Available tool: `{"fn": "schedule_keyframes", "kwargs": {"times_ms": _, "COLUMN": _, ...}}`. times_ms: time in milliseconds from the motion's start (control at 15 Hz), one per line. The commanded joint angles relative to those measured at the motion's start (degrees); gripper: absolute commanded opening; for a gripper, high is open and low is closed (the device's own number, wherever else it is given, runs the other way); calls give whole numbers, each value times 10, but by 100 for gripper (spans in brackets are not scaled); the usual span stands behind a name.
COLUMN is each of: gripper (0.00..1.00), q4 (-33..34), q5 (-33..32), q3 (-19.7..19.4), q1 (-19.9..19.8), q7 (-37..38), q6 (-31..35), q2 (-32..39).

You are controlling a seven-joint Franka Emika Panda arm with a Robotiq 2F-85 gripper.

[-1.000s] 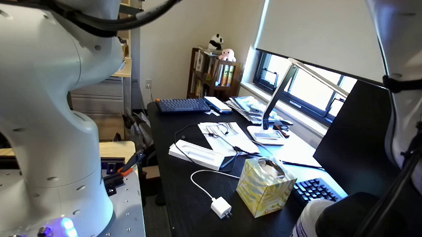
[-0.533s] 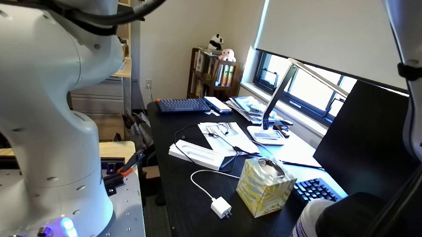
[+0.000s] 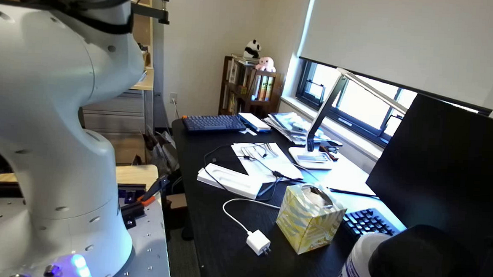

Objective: Remove the object thats on top of the box and place it on the table

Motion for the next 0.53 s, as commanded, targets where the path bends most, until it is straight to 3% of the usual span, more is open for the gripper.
{"fn": "schedule_keyframes", "kwargs": {"times_ms": 0, "gripper": 100, "q4": 13, "q5": 6, "q3": -20, "q1": 23, "q7": 63, "q6": -46, "q2": -51}}
{"fn": "schedule_keyframes", "kwargs": {"times_ms": 267, "gripper": 100, "q4": 4, "q5": -42, "q3": -33, "q1": 69, "q7": 85, "q6": -83, "q2": -115}}
{"fn": "schedule_keyframes", "kwargs": {"times_ms": 467, "gripper": 100, "q4": -30, "q5": -114, "q3": -34, "q1": 114, "q7": 112, "q6": -63, "q2": -156}}
